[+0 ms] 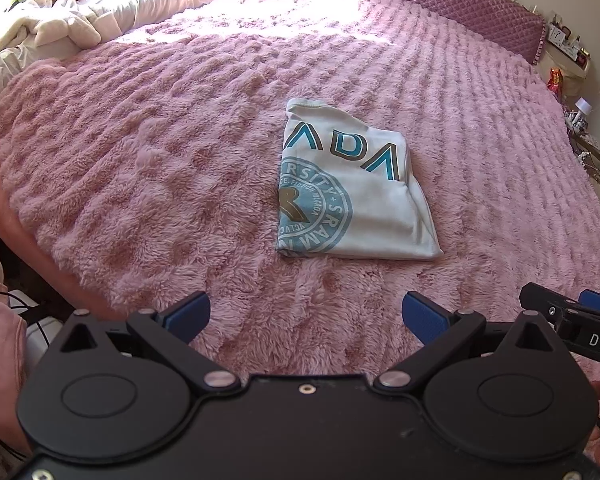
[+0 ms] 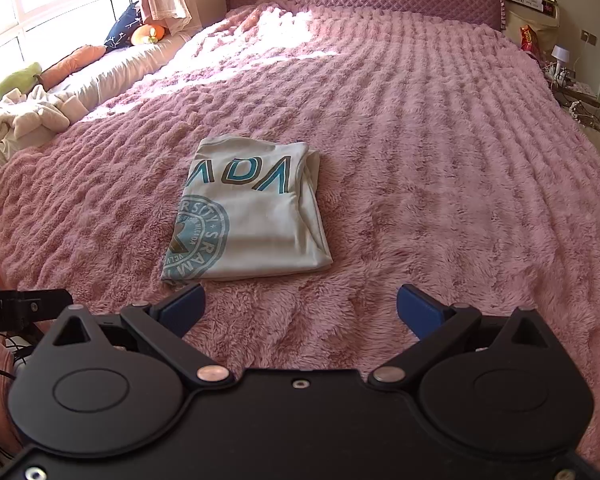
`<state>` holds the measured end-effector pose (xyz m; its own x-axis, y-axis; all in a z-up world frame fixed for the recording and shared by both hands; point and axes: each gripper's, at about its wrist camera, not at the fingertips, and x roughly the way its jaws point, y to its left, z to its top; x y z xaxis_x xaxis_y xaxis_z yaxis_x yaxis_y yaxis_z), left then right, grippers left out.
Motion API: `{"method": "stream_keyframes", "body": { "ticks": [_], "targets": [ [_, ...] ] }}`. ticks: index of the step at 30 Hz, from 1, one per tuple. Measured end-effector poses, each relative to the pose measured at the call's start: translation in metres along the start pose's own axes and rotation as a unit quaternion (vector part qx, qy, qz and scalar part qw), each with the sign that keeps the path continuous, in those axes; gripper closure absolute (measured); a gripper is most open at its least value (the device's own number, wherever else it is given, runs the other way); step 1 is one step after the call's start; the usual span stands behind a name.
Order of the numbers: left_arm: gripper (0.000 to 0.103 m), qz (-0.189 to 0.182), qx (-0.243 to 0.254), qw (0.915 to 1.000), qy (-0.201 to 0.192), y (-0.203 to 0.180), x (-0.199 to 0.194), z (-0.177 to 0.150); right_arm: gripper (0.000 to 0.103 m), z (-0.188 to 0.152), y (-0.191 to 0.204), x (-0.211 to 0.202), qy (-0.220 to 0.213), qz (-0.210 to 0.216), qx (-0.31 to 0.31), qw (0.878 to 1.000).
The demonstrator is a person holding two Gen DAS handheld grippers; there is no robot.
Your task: Fold small clothes
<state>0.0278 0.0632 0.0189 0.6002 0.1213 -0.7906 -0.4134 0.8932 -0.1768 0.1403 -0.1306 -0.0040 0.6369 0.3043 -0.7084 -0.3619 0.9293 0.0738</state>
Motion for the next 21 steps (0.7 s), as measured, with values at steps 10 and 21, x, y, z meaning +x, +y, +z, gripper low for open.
{"method": "stream_keyframes", "body": {
  "ticks": [10, 21],
  "targets": [
    [0.000, -0.003, 0.001, 1.0000, 0.005, -0.0004, 0.0030, 0.0006, 0.000, 0.0005, 0.0009, 0.0024, 0.004, -0.001, -0.002, 1.000],
    [0.000, -0.002, 0.005, 1.0000, 0.006, -0.0005, 0.0051, 0.0027, 0.000, -0.0001, 0.0016, 0.0056, 0.007, -0.002, -0.005, 1.000]
  ]
}}
